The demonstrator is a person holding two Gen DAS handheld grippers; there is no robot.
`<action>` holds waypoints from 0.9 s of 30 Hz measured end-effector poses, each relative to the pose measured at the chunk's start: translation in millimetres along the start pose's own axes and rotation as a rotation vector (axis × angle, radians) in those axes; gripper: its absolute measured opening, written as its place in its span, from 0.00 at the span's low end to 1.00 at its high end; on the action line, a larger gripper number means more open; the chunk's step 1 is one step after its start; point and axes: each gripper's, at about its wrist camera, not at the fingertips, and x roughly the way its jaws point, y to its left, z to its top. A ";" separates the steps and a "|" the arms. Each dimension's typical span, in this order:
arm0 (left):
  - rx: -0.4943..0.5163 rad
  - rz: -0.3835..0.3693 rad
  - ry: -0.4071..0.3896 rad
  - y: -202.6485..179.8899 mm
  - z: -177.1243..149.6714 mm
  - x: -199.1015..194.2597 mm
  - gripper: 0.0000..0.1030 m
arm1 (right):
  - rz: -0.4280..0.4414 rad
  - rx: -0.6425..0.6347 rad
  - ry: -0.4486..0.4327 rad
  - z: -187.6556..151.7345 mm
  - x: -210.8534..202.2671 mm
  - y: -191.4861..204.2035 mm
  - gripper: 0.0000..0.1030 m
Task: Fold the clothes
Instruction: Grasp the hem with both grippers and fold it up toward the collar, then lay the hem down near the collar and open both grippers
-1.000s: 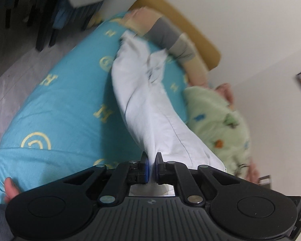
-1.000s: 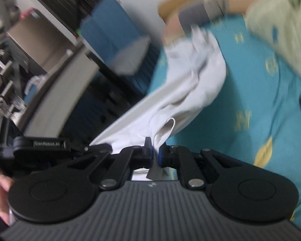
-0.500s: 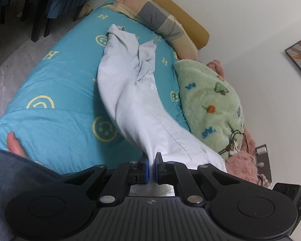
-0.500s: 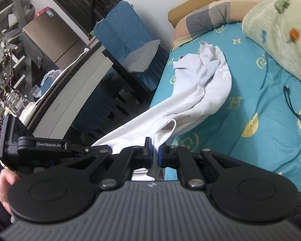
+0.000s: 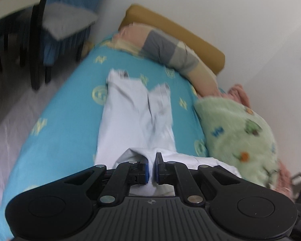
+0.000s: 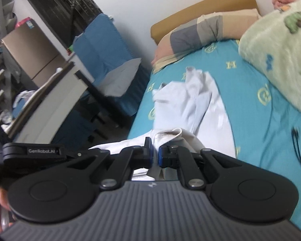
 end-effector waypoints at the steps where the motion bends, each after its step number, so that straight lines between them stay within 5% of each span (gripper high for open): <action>1: 0.018 0.009 -0.014 1.6 3.8 15.2 0.07 | -0.012 -0.020 -0.010 3.7 14.7 -3.7 0.10; 9: 0.161 0.084 -0.123 14.1 33.8 136.8 0.08 | -0.091 -0.115 -0.035 20.3 135.4 -49.6 0.11; 15: 0.197 0.094 -0.063 39.9 28.7 193.2 0.19 | -0.087 -0.073 0.030 6.9 191.2 -90.6 0.16; 18: 0.222 0.080 -0.045 41.5 28.6 189.5 0.53 | -0.066 -0.046 0.063 3.7 193.9 -100.1 0.57; 19: 0.233 0.075 -0.046 40.0 28.0 183.0 0.60 | -0.053 -0.033 0.050 3.2 188.9 -101.4 0.76; 20: 0.243 0.069 -0.047 38.5 27.4 176.4 0.62 | -0.039 -0.021 0.034 3.5 181.4 -101.3 0.82; 27: 0.290 0.098 -0.063 21.8 -5.8 121.6 0.77 | -0.005 -0.025 -0.086 -1.9 123.6 -79.4 0.80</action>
